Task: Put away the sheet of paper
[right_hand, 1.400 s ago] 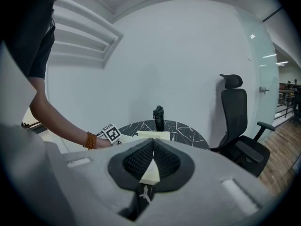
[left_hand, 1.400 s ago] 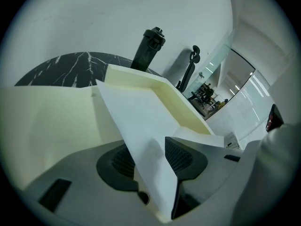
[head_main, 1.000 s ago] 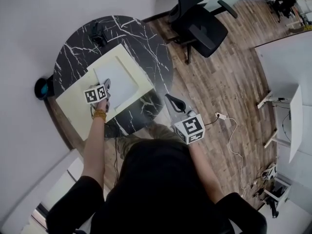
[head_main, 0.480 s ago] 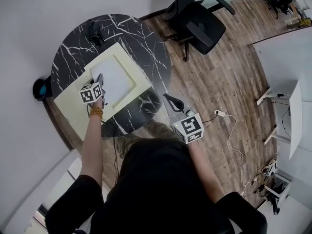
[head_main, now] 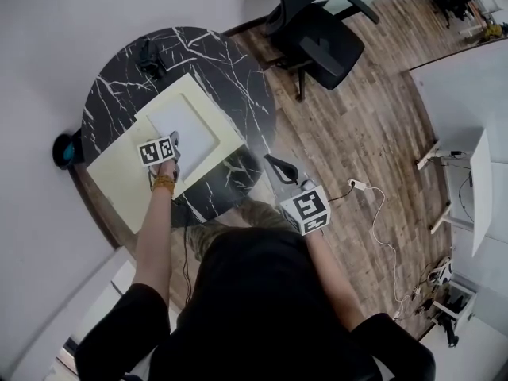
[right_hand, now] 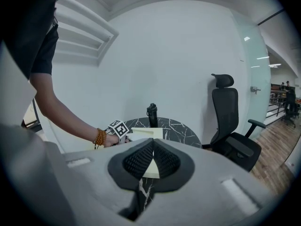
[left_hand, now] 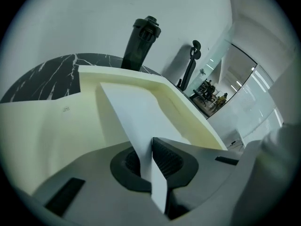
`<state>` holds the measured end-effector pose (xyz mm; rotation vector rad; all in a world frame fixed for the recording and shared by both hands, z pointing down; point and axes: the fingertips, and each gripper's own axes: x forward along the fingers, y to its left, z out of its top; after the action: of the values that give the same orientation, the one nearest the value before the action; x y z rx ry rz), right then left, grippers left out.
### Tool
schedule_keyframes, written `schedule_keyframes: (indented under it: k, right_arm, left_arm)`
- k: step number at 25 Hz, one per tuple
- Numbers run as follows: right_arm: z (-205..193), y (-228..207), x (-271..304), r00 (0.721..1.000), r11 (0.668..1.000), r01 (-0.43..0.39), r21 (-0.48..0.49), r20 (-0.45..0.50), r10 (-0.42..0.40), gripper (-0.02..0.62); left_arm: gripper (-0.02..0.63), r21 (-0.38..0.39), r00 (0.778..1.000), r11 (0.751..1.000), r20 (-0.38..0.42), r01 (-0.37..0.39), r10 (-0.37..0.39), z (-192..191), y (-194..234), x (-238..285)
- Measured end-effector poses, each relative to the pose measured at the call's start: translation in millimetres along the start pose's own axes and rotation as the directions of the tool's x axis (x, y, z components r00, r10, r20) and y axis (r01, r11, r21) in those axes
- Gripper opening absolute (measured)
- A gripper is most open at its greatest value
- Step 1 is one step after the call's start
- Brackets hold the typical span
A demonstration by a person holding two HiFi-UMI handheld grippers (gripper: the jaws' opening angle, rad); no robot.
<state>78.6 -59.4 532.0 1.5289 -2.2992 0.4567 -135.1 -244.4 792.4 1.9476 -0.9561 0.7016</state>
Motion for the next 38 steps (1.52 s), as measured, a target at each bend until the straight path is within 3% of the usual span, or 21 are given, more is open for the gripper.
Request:
schedule_keyframes:
  k: [5, 8, 11, 17, 24, 26, 28, 32, 35, 38]
  right_arm:
    - [-1, -4, -1, 1.0, 1.0, 0.007, 0.001, 0.0, -0.007, -0.002]
    - [0, -5, 0, 1.0, 1.0, 0.004, 0.002, 0.005, -0.004, -0.002]
    - [5, -2, 4, 1.0, 1.0, -0.014, 0.0, 0.014, 0.014, -0.002]
    - [21, 19, 26, 0.995, 0.995, -0.095, -0.015, 0.036, 0.095, -0.002]
    - [37, 39, 49, 0.984, 0.985, -0.167, -0.042, 0.049, 0.169, -0.002]
    - [39, 35, 51, 0.986, 0.986, -0.161, -0.036, 0.049, 0.162, -0.002]
    - [38, 26, 52, 0.989, 0.99, -0.14, -0.027, 0.047, 0.142, -0.002]
    - [35, 2, 44, 0.996, 0.997, -0.073, -0.006, 0.043, 0.073, -0.002]
    - [32, -13, 35, 0.999, 1.0, -0.021, 0.004, 0.043, 0.021, -0.002]
    - [33, -20, 28, 0.999, 1.0, 0.006, 0.003, 0.04, -0.006, -0.002]
  left_arm:
    - [0.021, 0.065, 0.999, 0.998, -0.035, 0.018, -0.016, -2, -14, 11]
    - [0.075, 0.159, 0.998, 0.986, -0.029, -0.051, 0.056, -4, -10, 6]
    - [0.163, 0.194, 0.994, 0.975, 0.0, -0.109, 0.111, -5, -3, -8]
    - [0.19, 0.148, 0.977, 0.968, 0.091, -0.203, 0.191, -8, 13, -47]
    - [0.195, 0.091, 0.968, 0.967, 0.102, -0.238, 0.229, -29, 28, -76]
    - [0.195, 0.119, 0.97, 0.965, 0.099, -0.234, 0.223, -37, 27, -79]
    - [0.195, 0.206, 0.981, 0.959, 0.058, -0.195, 0.187, -50, 20, -67]
    - [0.195, 0.356, 0.989, 0.926, -0.024, -0.125, 0.143, -61, 7, -38]
    - [0.195, 0.4, 0.987, 0.91, -0.063, -0.11, 0.147, -59, 6, -23]
    - [0.193, 0.386, 0.986, 0.917, -0.087, -0.098, 0.142, -48, -2, -18]
